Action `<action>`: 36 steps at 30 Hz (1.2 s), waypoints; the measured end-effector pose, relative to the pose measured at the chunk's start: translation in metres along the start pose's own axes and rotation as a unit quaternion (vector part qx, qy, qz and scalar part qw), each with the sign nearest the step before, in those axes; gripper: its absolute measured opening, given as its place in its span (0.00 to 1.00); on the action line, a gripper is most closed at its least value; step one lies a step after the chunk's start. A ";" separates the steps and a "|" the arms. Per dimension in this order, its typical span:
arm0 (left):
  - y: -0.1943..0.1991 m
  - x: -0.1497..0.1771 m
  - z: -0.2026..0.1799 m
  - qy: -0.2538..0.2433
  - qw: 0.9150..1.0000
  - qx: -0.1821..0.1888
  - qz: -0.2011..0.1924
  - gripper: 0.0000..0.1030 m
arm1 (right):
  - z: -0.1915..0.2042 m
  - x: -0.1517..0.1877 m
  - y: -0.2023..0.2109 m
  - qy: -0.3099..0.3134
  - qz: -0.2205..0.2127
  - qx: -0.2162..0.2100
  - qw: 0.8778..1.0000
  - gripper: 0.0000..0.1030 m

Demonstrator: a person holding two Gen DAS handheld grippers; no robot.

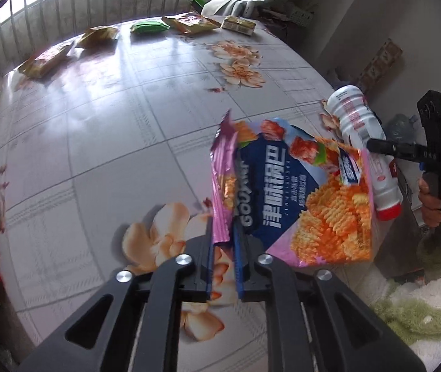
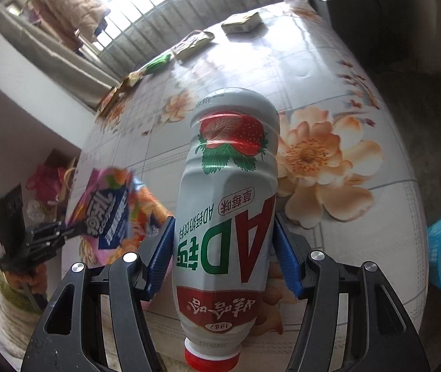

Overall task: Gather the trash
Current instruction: 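Lift the chip bag with the left tool while the right tool holds the bottle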

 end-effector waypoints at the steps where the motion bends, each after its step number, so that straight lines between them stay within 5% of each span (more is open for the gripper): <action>1: -0.003 -0.006 0.005 0.004 1.000 -0.013 -0.002 0.31 | 0.003 0.001 -0.001 0.006 0.001 0.001 1.000 0.56; 7: 0.014 -0.038 0.032 0.102 0.989 -0.026 -0.101 0.71 | 0.009 0.005 -0.002 0.008 0.003 0.000 1.000 0.56; 10: 0.038 -0.029 0.055 0.212 0.962 -0.017 -0.169 0.74 | 0.008 0.006 -0.003 0.000 0.006 -0.005 1.000 0.56; 14: 0.048 0.001 0.060 0.288 0.938 0.020 -0.193 0.74 | 0.009 0.007 -0.004 0.001 0.008 -0.007 1.000 0.56; 24: 0.017 0.042 -0.022 0.286 0.940 0.120 -0.141 0.73 | 0.007 0.001 -0.002 0.024 -0.013 0.036 0.999 0.55; 29: -0.002 0.047 -0.035 0.262 0.953 0.103 -0.109 0.63 | -0.007 -0.016 -0.006 0.030 -0.024 0.050 0.998 0.55; 36: -0.008 0.035 -0.024 0.258 0.957 0.083 -0.107 0.57 | -0.034 -0.052 -0.018 0.016 -0.026 0.053 0.998 0.55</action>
Point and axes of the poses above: each gripper's, at about its wrist camera, not at the fingertips, and y roughly against the way its jaws point, z to its left, x to its underside, the point moved 9 cm from there along -y, roughly the way its jaws point, and after that the axes turned 13 degrees about x, right-handed, at the moved point
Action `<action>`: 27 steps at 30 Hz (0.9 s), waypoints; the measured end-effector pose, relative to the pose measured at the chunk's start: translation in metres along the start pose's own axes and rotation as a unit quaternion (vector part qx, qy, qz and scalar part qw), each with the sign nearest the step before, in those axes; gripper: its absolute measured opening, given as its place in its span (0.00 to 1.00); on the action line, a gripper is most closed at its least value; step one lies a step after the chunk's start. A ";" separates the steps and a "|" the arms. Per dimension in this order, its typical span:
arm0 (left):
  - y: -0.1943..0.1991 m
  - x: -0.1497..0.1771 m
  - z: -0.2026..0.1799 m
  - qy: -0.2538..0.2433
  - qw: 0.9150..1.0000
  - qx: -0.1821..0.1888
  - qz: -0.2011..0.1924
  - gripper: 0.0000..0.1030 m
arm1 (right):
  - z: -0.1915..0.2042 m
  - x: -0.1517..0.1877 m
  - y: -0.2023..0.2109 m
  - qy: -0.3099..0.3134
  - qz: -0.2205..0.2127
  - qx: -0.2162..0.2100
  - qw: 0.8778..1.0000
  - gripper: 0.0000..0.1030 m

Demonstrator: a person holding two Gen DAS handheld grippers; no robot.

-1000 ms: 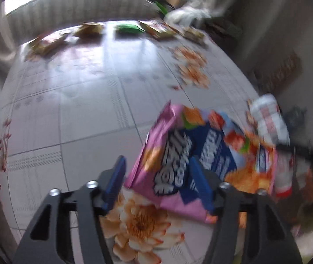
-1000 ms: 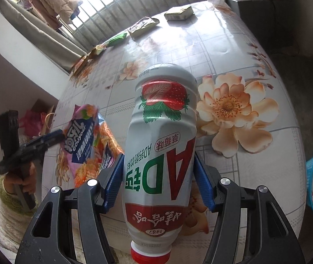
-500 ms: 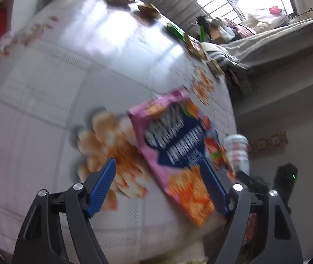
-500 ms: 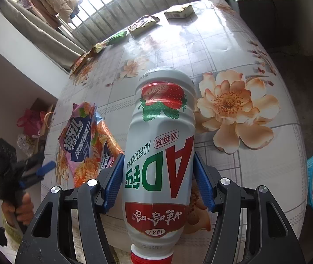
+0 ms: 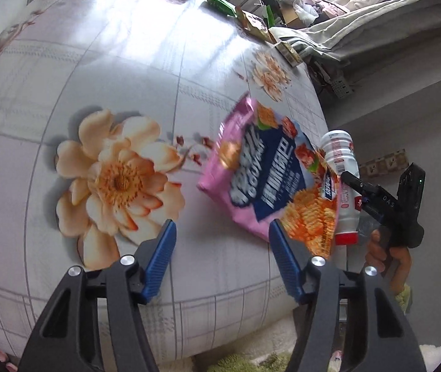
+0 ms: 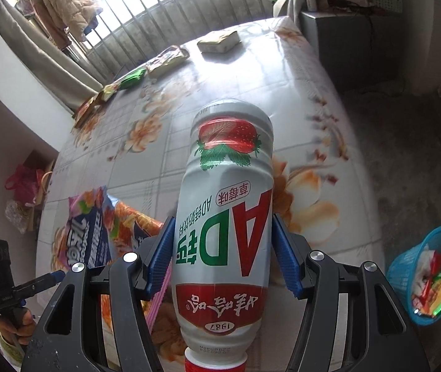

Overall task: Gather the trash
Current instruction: 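Lift the chip bag with the left tool while the right tool holds the bottle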

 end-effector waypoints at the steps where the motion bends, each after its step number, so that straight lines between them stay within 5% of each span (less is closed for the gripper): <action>1: -0.002 -0.004 0.000 -0.001 1.000 -0.004 -0.002 0.56 | 0.000 -0.002 -0.001 0.000 0.001 0.002 1.000 0.55; 11: -0.024 -0.026 -0.002 -0.020 1.000 -0.012 0.000 0.25 | 0.018 0.020 0.008 0.053 -0.011 0.032 0.998 0.55; 15: -0.014 -0.043 -0.004 0.015 0.998 0.029 -0.055 0.25 | 0.025 0.033 0.015 0.064 -0.008 0.030 0.997 0.55; 18: -0.005 -0.052 -0.003 0.076 0.987 0.093 -0.107 0.25 | 0.035 0.044 0.018 0.067 -0.004 0.019 0.998 0.55; 22: -0.006 -0.048 -0.001 0.121 0.975 0.139 -0.122 0.35 | 0.045 0.055 0.022 0.067 -0.001 0.011 0.998 0.55; 27: -0.009 -0.038 0.007 0.128 0.980 0.091 -0.123 0.48 | 0.047 0.057 0.022 0.063 -0.005 0.016 0.998 0.55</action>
Point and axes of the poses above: each gripper's, at about its wrist camera, not at the fingertips, and y roughly against the way its jaws point, z to its left, x to its underside, the point moved 9 cm from there along -y, roughly the way its jaws point, and after that the axes turned 13 degrees about x, right-handed, at the moved point
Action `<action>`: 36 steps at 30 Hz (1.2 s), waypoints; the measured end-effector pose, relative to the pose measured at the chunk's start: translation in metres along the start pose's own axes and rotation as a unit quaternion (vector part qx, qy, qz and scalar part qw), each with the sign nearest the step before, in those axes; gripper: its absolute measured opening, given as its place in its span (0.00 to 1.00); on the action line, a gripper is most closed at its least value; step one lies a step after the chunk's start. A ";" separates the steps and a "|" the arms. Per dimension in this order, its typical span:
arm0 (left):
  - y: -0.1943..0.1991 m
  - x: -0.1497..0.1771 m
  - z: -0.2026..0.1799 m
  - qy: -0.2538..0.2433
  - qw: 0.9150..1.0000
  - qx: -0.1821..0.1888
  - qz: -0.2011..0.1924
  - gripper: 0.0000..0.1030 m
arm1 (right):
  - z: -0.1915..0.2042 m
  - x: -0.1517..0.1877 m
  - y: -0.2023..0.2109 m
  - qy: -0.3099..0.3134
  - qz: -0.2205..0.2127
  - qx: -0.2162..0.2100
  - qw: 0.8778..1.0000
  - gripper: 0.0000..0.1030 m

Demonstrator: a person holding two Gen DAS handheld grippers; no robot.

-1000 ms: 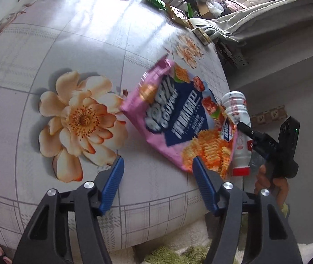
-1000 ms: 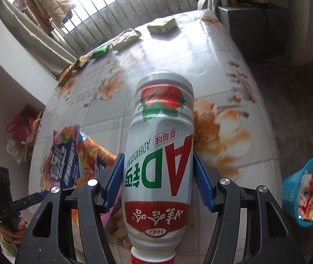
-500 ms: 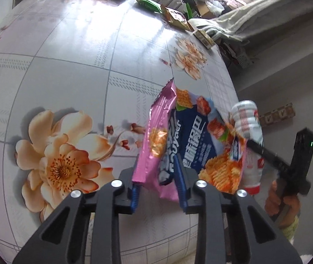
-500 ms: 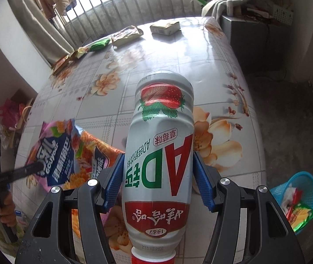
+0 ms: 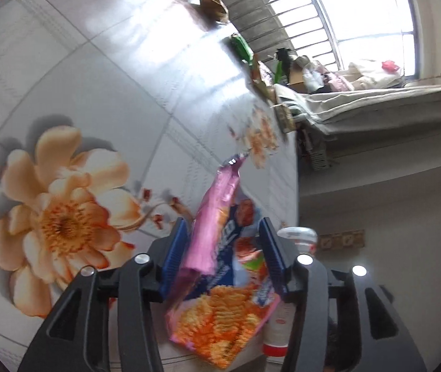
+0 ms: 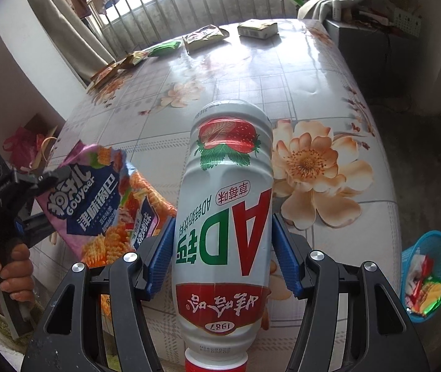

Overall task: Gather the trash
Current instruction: 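Lift the chip bag with the left tool while the right tool holds the bottle, then carry the chip bag and bottle over the blue wastebasket with both tools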

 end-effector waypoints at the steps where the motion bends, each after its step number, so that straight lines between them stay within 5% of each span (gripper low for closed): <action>1: -0.001 0.003 0.002 -0.009 1.000 -0.021 0.010 0.48 | 0.000 0.000 0.000 -0.001 0.001 -0.002 1.000 0.55; 7: 0.002 0.022 -0.001 -0.047 0.997 -0.039 0.052 0.49 | 0.001 0.001 -0.001 0.001 -0.002 0.003 1.000 0.55; 10: 0.005 0.028 -0.011 -0.013 0.997 0.052 0.053 0.49 | 0.002 0.002 -0.001 -0.003 -0.003 0.003 1.000 0.55; 12: 0.007 0.028 -0.017 0.042 0.988 0.143 0.050 0.50 | 0.002 0.002 -0.001 -0.007 -0.003 0.001 1.000 0.55; 14: 0.004 0.030 -0.007 0.099 0.981 0.162 0.051 0.54 | 0.001 0.003 -0.001 -0.009 -0.003 0.000 1.000 0.55; 17: 0.001 0.033 0.004 0.092 0.988 0.114 0.048 0.51 | 0.001 0.002 -0.001 -0.013 -0.003 -0.001 1.000 0.55; 21: 0.000 0.037 -0.004 -0.030 0.998 0.001 0.056 0.51 | 0.001 0.003 0.000 -0.014 -0.004 -0.004 1.000 0.55; 24: -0.004 0.044 -0.009 -0.085 0.994 -0.038 0.064 0.45 | 0.001 0.002 0.000 -0.016 -0.004 -0.006 1.000 0.55; 29: -0.013 0.048 -0.007 -0.155 0.979 -0.107 0.076 0.09 | 0.000 0.003 0.000 -0.024 -0.004 -0.012 1.000 0.55; 36: -0.010 0.045 -0.016 -0.199 0.971 -0.116 0.069 0.02 | -0.008 0.002 0.003 -0.035 -0.007 -0.009 0.999 0.55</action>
Point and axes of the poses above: each gripper's, at about its wrist camera, not at the fingertips, and y roughly against the way its jaws point, z to its left, x to its underside, the point moved 9 cm from there along -y, roughly the way its jaws point, and after that the axes turned 13 degrees about x, right-handed, at the moved point
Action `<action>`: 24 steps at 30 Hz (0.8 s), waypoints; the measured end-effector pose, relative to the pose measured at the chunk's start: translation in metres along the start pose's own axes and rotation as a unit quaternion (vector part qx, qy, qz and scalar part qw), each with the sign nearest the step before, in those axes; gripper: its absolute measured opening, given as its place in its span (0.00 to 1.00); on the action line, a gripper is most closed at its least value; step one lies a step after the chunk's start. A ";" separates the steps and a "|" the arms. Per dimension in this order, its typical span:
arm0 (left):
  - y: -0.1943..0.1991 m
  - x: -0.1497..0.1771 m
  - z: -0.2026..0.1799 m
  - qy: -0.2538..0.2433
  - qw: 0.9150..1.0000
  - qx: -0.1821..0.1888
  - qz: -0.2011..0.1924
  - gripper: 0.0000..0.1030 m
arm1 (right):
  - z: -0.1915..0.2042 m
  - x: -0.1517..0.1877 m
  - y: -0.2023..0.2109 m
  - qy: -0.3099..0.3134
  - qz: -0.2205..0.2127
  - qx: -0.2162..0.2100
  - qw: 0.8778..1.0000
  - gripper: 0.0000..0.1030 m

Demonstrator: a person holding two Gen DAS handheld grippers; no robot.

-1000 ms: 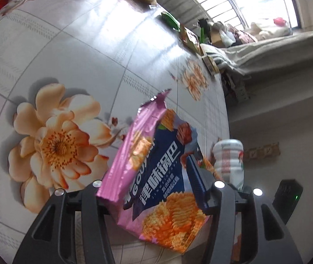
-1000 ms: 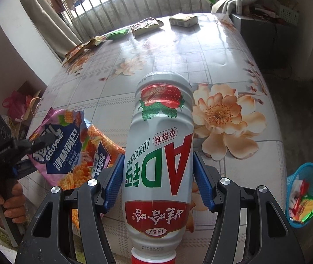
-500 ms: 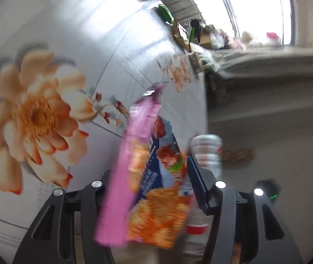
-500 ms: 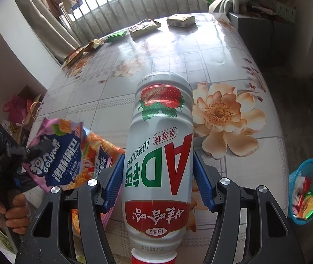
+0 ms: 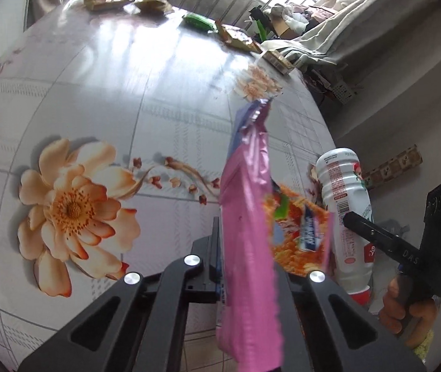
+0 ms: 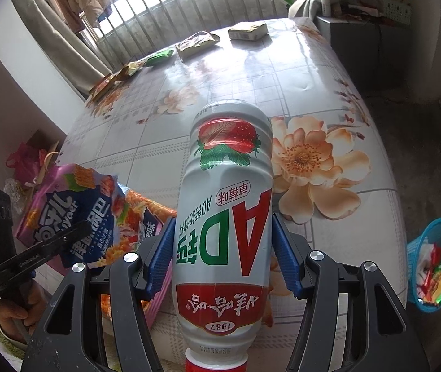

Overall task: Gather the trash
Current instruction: 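Carry the chip bag and bottle over the blue wastebasket with both tools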

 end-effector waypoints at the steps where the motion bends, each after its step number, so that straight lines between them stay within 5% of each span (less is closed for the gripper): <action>1: 0.002 -0.003 -0.002 -0.006 1.000 0.000 -0.005 0.02 | -0.001 -0.001 0.000 -0.002 -0.001 0.001 1.000 0.55; 15: 0.020 -0.037 -0.040 -0.047 0.998 0.029 -0.039 0.01 | -0.036 -0.006 0.023 -0.059 -0.020 0.000 0.998 0.55; 24: 0.024 -0.053 -0.110 -0.112 0.989 0.086 -0.039 0.01 | -0.081 -0.010 0.066 -0.119 -0.072 -0.015 0.990 0.55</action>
Point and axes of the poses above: each gripper's, at about its wrist camera, not at the fingertips, and y roughly against the way its jaws point, z to its left, x to its underside, the point moved 9 cm from there along -y, roughly the way its jaws point, and after that the axes turned 13 degrees about x, right-handed, at the moved point
